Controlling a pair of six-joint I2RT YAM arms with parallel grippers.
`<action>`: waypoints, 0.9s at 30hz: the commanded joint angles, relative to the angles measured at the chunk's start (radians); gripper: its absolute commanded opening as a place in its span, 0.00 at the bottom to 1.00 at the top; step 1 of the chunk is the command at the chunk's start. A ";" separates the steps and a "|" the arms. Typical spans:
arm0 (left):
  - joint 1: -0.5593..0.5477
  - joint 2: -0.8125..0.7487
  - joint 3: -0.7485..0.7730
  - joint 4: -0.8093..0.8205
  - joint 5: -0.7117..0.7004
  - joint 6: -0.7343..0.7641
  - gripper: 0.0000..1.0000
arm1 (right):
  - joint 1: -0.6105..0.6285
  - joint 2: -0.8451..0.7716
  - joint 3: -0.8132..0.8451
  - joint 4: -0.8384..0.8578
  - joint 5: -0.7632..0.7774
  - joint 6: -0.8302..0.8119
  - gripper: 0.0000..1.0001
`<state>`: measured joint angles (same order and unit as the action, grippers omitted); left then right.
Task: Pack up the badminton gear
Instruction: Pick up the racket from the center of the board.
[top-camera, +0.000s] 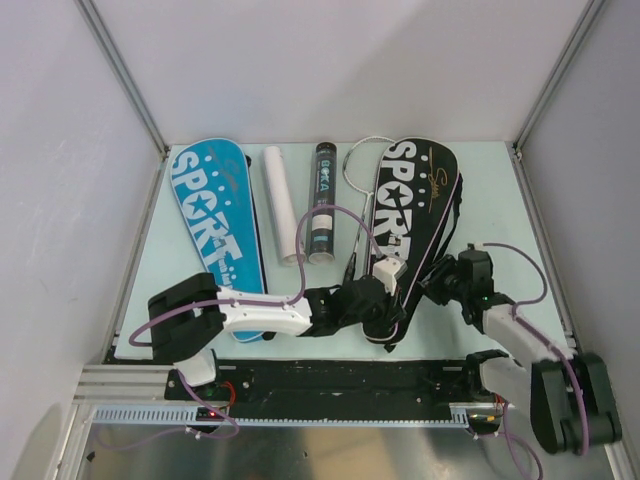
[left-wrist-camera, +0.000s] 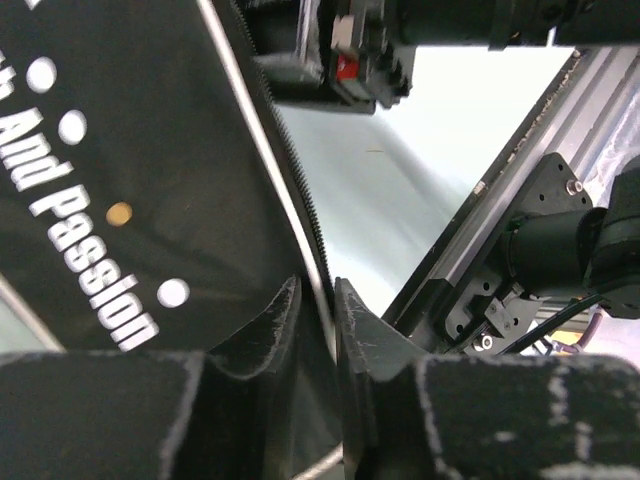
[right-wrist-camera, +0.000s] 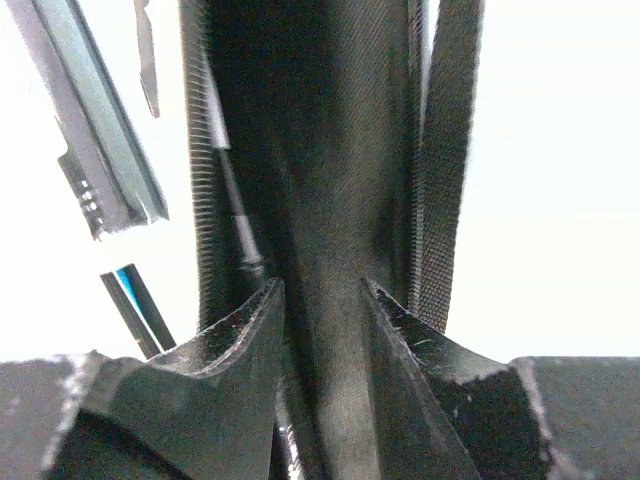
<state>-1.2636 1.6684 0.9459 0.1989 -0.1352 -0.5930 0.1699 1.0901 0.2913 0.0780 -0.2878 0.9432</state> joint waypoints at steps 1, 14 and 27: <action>-0.014 -0.012 0.015 0.071 -0.008 0.016 0.28 | -0.029 -0.189 0.065 -0.270 0.219 0.038 0.42; 0.075 -0.166 0.110 -0.406 -0.261 0.115 0.53 | -0.097 -0.461 0.153 -0.452 0.271 -0.114 0.45; 0.226 -0.086 0.049 -0.508 -0.191 0.120 0.49 | -0.094 -0.460 0.161 -0.352 0.097 -0.208 0.45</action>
<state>-1.0412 1.5234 1.0012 -0.2871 -0.3527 -0.4923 0.0761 0.6353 0.4091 -0.3340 -0.1349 0.7837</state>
